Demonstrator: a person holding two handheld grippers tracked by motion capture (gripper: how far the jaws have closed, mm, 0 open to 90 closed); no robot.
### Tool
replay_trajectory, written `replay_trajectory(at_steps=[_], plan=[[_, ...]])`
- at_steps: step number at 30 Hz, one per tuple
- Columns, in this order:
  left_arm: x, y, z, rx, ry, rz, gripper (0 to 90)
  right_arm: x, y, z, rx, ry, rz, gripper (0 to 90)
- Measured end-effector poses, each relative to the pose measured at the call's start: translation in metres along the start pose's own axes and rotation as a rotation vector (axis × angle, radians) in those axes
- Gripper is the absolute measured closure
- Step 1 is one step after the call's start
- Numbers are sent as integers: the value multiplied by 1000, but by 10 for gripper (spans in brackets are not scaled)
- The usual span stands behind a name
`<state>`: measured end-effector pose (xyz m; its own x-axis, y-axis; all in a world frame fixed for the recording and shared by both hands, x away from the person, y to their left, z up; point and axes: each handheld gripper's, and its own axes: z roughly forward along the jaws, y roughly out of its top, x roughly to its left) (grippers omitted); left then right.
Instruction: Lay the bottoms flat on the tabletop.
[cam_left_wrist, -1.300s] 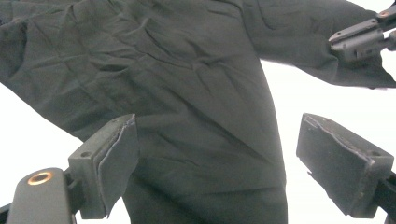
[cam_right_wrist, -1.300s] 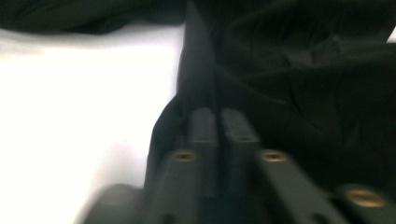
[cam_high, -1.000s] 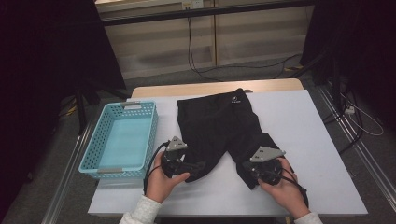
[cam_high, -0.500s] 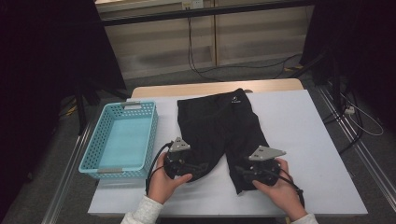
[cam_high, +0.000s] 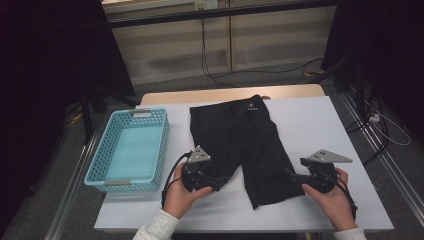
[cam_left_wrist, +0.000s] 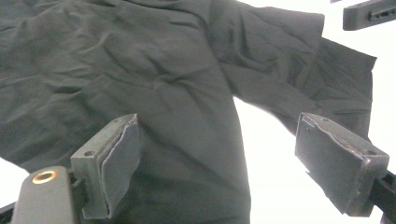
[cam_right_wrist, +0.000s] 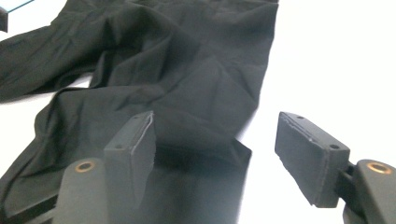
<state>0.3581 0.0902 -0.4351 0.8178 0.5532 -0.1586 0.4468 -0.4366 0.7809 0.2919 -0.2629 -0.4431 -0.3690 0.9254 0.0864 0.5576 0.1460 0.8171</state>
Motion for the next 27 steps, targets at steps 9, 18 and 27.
replay_trajectory(at_steps=[9,18,27], plan=[[-10,7,15,7,-35,41,158,-6,-12,-6,26,-29,15,237],[-24,17,29,-2,-95,88,271,-13,-22,-19,25,-57,33,222],[-46,19,57,-5,-93,158,372,-8,-28,-25,38,-71,20,240]])
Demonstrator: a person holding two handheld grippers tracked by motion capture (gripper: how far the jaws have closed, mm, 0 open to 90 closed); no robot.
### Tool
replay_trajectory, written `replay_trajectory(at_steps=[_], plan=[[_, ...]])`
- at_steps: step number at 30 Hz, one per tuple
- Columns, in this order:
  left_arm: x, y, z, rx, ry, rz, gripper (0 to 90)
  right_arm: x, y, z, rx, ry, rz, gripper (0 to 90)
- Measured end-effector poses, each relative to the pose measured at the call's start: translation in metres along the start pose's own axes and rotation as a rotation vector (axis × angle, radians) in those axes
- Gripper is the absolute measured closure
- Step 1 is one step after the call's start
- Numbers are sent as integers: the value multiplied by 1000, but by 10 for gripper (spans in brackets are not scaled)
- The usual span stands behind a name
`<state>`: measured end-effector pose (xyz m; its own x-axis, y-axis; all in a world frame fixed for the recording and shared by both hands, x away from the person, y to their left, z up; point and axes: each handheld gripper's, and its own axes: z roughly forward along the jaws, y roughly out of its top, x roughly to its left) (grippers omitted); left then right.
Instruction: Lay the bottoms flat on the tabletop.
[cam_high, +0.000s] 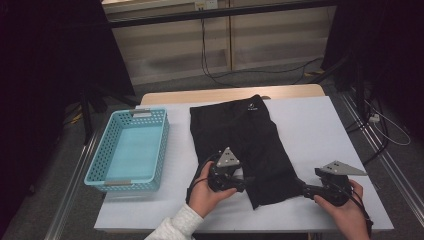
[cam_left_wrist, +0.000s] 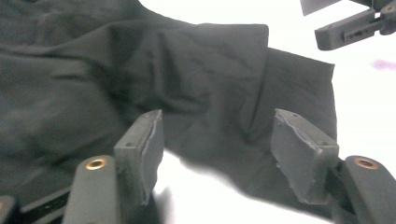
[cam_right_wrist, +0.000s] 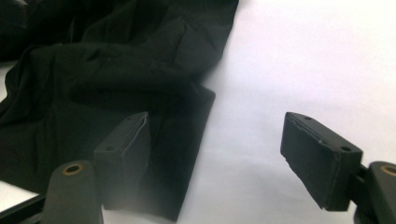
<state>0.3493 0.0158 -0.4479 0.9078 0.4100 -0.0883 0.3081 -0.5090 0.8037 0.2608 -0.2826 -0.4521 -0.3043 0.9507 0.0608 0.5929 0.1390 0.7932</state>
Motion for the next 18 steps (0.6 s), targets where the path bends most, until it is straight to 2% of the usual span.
replay_trajectory(at_steps=[2,3,4,5,6,8,9,10,14,16,17,18], plan=[[-4,0,7,10,6,27,397,0,-2,-1,4,-3,5,246],[-6,0,10,20,-4,38,438,0,-2,-2,6,-4,3,249],[-7,-1,15,54,9,61,555,0,-3,-3,8,-3,3,263],[-7,-1,15,54,9,61,611,0,-3,-3,8,-3,3,263],[-7,-3,17,78,-18,42,690,0,-4,-3,12,-3,13,287],[-7,-4,17,89,-19,41,823,-1,-4,-3,18,-4,12,308],[-6,-6,17,109,-34,40,823,0,-5,-2,25,-1,11,332],[-6,-8,17,104,-31,32,873,1,-7,0,45,21,7,404],[-5,-7,14,96,-31,28,881,7,-12,7,91,54,-15,475],[-2,-7,9,88,-29,18,883,11,-10,9,93,42,-41,547],[0,-7,6,90,-23,14,885,13,-9,10,94,57,-39,614],[0,-7,6,90,-23,14,885,15,-9,11,94,54,-62,690]])
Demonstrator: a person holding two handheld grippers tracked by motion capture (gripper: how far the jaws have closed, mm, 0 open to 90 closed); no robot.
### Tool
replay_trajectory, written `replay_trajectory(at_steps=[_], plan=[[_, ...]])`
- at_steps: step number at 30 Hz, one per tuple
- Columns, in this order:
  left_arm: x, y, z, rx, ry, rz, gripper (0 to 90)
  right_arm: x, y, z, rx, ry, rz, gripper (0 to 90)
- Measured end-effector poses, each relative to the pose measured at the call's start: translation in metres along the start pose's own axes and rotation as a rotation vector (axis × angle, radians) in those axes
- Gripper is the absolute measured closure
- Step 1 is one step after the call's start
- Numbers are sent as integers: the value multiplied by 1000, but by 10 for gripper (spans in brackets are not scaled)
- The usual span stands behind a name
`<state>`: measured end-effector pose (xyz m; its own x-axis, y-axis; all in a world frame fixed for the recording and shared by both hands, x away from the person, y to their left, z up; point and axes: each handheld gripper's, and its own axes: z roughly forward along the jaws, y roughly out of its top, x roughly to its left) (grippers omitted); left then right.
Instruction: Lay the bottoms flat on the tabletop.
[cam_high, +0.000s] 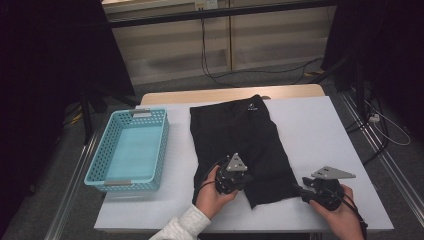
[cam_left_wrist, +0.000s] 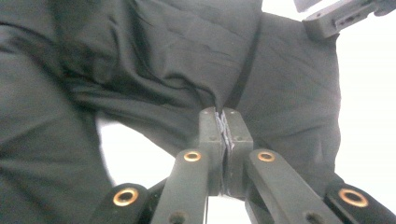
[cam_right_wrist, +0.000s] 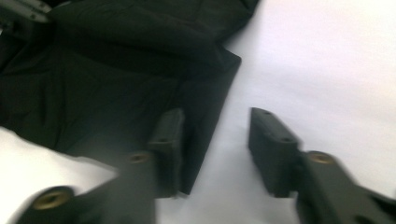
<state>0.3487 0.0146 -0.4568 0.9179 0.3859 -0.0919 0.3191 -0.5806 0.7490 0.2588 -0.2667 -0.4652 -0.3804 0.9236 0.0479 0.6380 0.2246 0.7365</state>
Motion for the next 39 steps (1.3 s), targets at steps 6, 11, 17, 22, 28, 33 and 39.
replay_trajectory(at_steps=[6,11,17,22,28,33,39], plan=[[5,0,-13,-26,-20,-40,883,7,4,0,26,43,-57,900],[4,-1,-14,-39,-23,-44,834,1,3,-13,22,55,-59,900],[8,-4,-16,-30,6,-60,704,-8,-2,-34,2,60,-29,900],[7,-3,-13,-58,36,-71,511,-11,-9,-38,17,67,-27,900],[-1,0,-1,-59,42,-49,500,-7,-8,-34,21,85,-31,900],[-1,-2,8,-20,50,-31,630,-6,-8,-30,17,62,-41,793],[-4,-1,11,14,20,-35,884,-11,-2,-21,-18,6,-1,625]])
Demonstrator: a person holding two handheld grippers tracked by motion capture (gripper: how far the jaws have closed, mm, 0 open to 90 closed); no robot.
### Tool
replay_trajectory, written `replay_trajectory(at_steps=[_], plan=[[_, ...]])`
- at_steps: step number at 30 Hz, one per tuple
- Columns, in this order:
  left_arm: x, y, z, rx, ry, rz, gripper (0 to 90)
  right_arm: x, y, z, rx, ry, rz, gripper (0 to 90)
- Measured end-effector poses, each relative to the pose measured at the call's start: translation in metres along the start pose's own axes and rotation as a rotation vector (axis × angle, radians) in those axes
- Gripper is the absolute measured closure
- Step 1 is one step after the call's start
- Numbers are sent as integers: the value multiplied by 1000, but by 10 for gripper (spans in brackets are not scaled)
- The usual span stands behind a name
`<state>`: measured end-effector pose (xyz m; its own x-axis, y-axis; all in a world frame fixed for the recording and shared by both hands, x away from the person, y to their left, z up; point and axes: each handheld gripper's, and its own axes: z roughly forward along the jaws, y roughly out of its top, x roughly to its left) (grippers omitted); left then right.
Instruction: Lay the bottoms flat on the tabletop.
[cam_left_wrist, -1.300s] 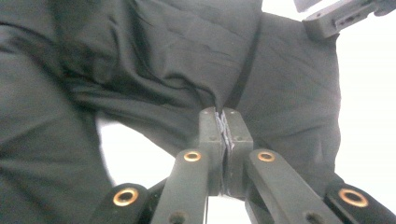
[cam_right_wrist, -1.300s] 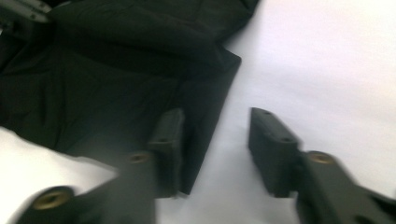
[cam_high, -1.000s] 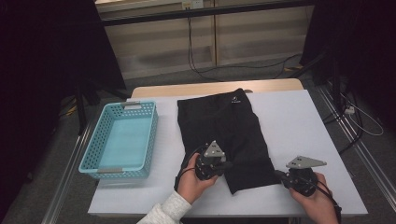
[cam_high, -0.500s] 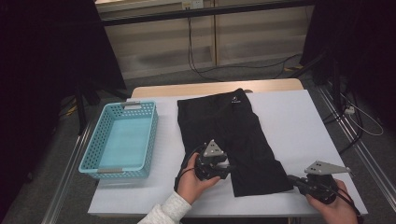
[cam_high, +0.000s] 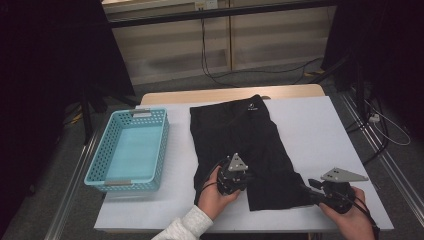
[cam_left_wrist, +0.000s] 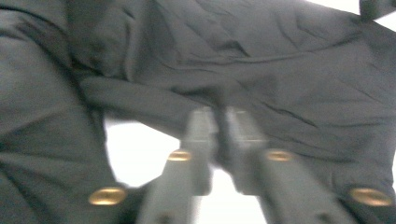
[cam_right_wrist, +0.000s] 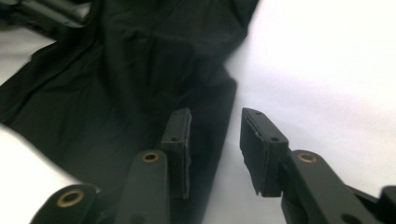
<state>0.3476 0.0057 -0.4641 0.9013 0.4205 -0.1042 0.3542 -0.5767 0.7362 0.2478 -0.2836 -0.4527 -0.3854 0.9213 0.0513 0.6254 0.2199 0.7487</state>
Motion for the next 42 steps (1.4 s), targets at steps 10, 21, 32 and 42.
replay_trajectory(at_steps=[10,21,32,42], plan=[[7,-2,-24,-24,-81,-92,894,-2,3,20,31,71,0,900],[-1,-9,-20,-7,-118,-71,898,-18,-11,-10,80,87,39,900],[14,-3,-41,-53,-27,-65,500,-19,19,7,-5,55,25,603],[34,-7,-63,-90,51,-97,336,-42,65,61,-23,11,83,578]])
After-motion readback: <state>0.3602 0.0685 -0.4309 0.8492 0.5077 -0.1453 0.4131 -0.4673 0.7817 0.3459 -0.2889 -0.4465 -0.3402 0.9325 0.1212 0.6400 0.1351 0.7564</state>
